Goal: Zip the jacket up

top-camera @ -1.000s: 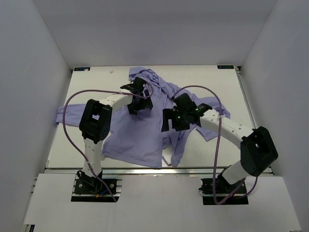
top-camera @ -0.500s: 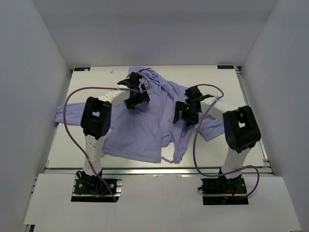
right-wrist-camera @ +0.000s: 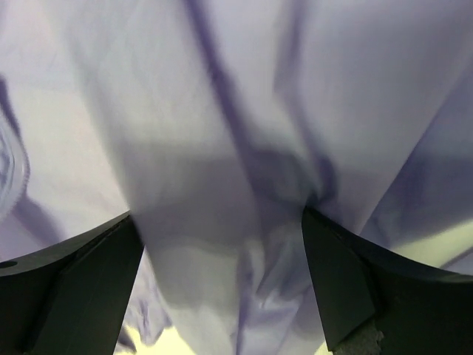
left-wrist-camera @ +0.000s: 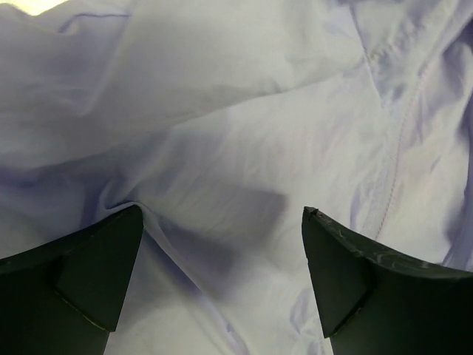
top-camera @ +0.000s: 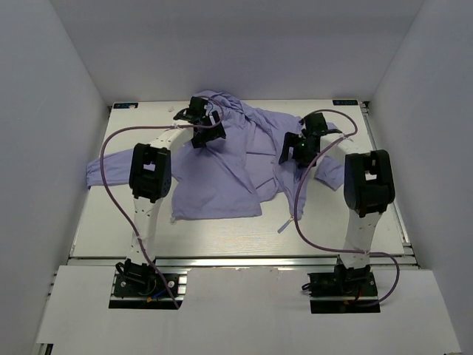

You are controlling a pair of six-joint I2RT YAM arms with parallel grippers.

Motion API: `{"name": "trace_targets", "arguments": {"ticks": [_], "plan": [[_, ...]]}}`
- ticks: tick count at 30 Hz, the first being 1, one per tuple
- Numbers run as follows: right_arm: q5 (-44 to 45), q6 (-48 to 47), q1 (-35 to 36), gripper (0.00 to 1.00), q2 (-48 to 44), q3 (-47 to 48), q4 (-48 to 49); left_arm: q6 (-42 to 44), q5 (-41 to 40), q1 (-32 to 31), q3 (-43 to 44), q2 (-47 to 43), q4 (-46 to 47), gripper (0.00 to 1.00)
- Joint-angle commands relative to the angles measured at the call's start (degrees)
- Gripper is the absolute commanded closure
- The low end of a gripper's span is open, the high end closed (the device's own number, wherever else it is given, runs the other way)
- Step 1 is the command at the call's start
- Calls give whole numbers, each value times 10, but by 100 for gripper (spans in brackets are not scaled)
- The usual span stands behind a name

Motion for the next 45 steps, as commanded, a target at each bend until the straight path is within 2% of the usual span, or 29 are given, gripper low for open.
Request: {"name": "trace_targets", "arguments": {"ticks": [1, 5, 8, 9, 12, 17, 20, 24, 32, 35, 38, 43, 44, 45], "plan": [[3, -50, 19, 11, -73, -30, 11, 49, 51, -6, -21, -29, 6, 2], [41, -38, 44, 10, -184, -99, -5, 77, 40, -26, -88, -125, 8, 2], [92, -16, 91, 11, -288, -201, -14, 96, 37, -66, -162, -231, -5, 2], [97, -13, 106, 11, -305, -201, -14, 96, 24, -77, -162, -251, -8, 2], [102, -5, 163, 11, -340, -265, -8, 79, -17, -122, -246, -330, -17, 2], [92, 20, 183, 11, -332, -320, 38, 35, 44, -139, -433, -444, 32, 2], [131, 20, 183, 10, -317, -322, 51, 14, 42, -141, -515, -515, 37, 2], [138, 14, 183, 11, -284, -320, 62, -6, 30, -141, -585, -585, 37, 2], [120, 16, 183, 11, -236, -327, 77, -24, 12, -141, -621, -629, 36, 2], [58, 14, 191, 11, -217, -324, 82, -24, 4, -141, -619, -628, 35, 2], [34, 14, 220, 11, -218, -317, 94, -25, 6, -141, -619, -624, 36, 2], [-71, 31, 251, 11, -242, -308, 124, -28, 15, -141, -619, -618, 41, 2], [-76, 35, 250, 11, -253, -312, 125, -29, 14, -141, -619, -617, 41, 2], [-40, 37, 251, 11, -258, -311, 120, -30, 14, -141, -619, -616, 40, 2]]}}
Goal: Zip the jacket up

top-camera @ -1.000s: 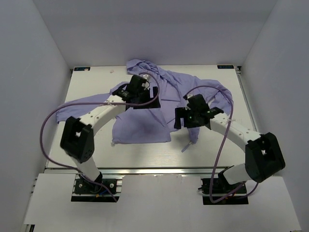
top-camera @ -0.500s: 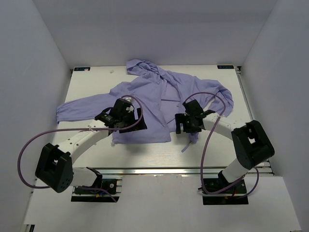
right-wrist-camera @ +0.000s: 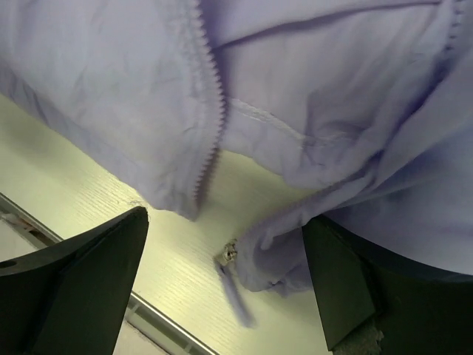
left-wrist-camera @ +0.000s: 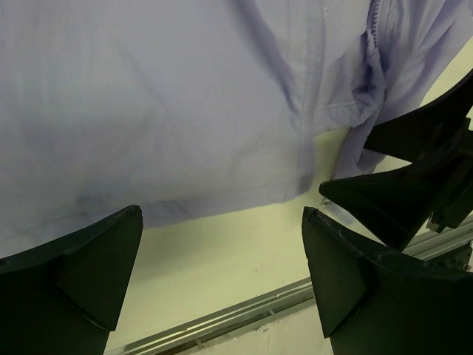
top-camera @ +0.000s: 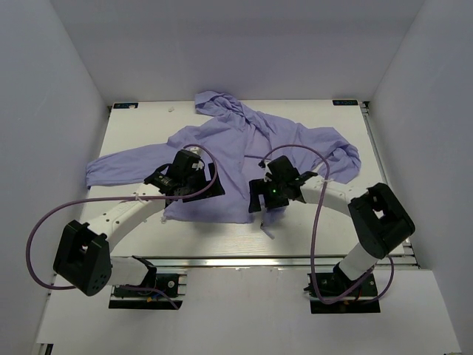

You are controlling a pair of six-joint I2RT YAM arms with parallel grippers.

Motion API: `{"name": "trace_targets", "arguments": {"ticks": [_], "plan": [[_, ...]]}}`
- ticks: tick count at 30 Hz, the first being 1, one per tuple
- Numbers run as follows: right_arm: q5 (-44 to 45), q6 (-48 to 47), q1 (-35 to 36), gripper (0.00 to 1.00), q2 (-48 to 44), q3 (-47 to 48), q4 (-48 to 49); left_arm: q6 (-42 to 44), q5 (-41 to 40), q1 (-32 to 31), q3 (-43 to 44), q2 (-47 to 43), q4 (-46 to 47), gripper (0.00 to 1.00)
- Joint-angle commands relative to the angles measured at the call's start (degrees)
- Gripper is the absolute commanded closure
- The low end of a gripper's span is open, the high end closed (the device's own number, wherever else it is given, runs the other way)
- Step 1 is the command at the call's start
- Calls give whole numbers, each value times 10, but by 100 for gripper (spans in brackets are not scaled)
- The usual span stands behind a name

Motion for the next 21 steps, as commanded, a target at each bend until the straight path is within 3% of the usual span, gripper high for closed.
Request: {"name": "trace_targets", "arguments": {"ticks": [1, 5, 7, 14, 21], "plan": [[1, 23, -2, 11, -26, 5, 7, -6, 1, 0, 0, -4, 9, 2], [209, 36, -3, 11, -37, 37, -114, -8, -3, -1, 3, -4, 2, 2], [241, 40, -3, 11, -46, 41, -142, -10, -11, 0, 1, -6, 0, 2], [187, 12, -1, 10, -135, -5, -148, -12, -16, 0, -2, -4, 0, 2], [172, 44, 26, 11, -121, -28, -136, -12, 6, 0, -20, 0, 29, 2]]}}
